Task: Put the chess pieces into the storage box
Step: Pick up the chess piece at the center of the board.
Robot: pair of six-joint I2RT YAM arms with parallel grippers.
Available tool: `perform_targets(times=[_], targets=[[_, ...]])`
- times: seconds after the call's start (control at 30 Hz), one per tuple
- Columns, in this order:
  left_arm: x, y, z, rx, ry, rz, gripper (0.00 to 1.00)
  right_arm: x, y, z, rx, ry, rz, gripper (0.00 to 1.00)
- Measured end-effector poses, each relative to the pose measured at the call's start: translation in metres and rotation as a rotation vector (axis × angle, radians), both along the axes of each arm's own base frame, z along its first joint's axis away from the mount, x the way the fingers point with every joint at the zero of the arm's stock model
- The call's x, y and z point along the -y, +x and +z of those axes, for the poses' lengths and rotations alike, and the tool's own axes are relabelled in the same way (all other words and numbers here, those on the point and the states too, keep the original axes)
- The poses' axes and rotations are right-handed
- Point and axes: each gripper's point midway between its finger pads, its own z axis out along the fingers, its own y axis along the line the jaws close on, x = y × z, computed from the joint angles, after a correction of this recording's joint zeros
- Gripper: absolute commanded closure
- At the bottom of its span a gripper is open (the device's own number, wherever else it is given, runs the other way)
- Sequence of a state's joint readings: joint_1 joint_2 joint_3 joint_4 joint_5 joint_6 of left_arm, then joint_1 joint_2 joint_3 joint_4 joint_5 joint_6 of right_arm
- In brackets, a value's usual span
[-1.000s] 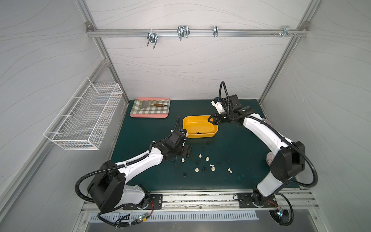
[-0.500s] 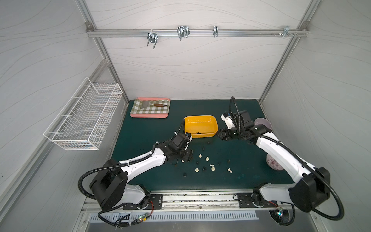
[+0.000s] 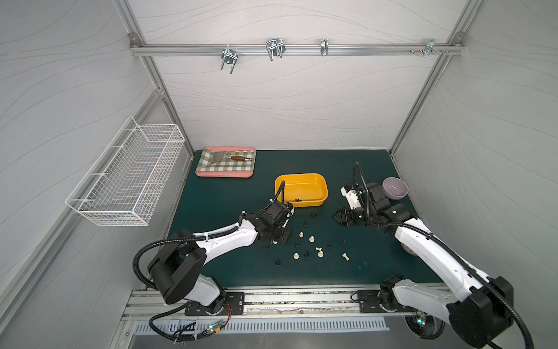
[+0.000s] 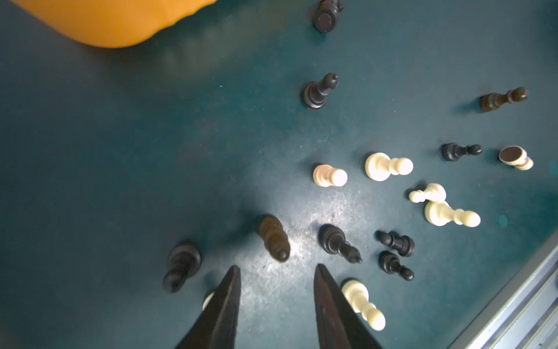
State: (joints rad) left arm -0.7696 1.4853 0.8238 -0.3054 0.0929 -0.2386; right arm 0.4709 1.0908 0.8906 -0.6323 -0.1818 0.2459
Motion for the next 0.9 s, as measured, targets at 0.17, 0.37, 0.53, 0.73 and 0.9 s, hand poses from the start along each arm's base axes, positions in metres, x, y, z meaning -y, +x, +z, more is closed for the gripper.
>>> perform_targets(times=[0.17,0.37,0.53,0.73,0.9], targets=[[0.01,-0.001,-0.001,-0.002,-0.007,-0.021,0.65,0.004,-0.004,-0.004,-0.009,-0.013,-0.008,0.43],[0.014,-0.005,-0.006,-0.014,0.0,-0.04,0.7,0.006,-0.005,-0.006,-0.014,-0.021,-0.011,0.43],[0.018,-0.005,-0.008,-0.007,0.015,-0.052,0.74,0.006,-0.005,-0.007,-0.017,-0.023,-0.011,0.43],[0.016,-0.003,-0.011,0.007,0.038,-0.048,0.72,0.006,-0.006,-0.007,-0.018,-0.026,-0.012,0.43],[0.014,0.0,-0.011,0.023,0.055,-0.04,0.71,0.007,-0.006,-0.007,-0.019,-0.027,-0.014,0.43]])
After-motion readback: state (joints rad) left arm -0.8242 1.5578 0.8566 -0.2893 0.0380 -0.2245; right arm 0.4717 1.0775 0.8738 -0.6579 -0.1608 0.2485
